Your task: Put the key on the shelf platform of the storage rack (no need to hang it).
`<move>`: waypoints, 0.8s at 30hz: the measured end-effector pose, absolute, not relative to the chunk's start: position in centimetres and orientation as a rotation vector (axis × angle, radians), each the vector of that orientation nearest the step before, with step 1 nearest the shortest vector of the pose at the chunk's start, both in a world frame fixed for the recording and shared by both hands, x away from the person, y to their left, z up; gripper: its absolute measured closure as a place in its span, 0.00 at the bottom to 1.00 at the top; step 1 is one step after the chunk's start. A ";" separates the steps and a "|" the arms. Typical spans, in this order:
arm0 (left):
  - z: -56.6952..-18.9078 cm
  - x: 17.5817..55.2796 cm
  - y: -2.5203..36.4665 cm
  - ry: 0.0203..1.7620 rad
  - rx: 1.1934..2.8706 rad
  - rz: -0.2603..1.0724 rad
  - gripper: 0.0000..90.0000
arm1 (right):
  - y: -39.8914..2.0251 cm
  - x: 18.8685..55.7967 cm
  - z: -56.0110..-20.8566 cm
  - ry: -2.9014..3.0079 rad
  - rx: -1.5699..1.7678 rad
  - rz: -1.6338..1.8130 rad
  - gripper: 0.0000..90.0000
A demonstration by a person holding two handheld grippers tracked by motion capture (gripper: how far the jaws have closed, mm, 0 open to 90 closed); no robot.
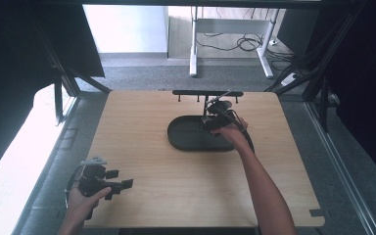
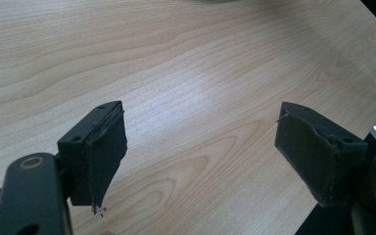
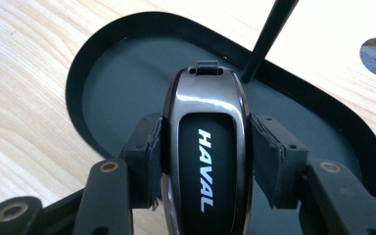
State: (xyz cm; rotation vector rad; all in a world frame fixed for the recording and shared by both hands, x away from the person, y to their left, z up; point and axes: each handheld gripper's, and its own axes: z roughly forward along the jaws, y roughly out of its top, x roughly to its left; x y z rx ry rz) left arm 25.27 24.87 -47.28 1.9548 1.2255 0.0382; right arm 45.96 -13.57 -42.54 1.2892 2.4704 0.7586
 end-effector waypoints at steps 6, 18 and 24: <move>-47.3 25.3 24.9 1.228 1.955 0.038 0.22 | -13.5 46.5 -43.4 2.461 1.296 0.756 0.55; -47.4 25.3 24.8 1.227 1.962 0.035 0.22 | -13.2 47.0 -46.1 2.457 1.312 0.701 0.55; -47.4 25.3 24.8 1.226 1.962 0.034 0.22 | -13.2 47.3 -46.9 2.452 1.316 0.696 0.55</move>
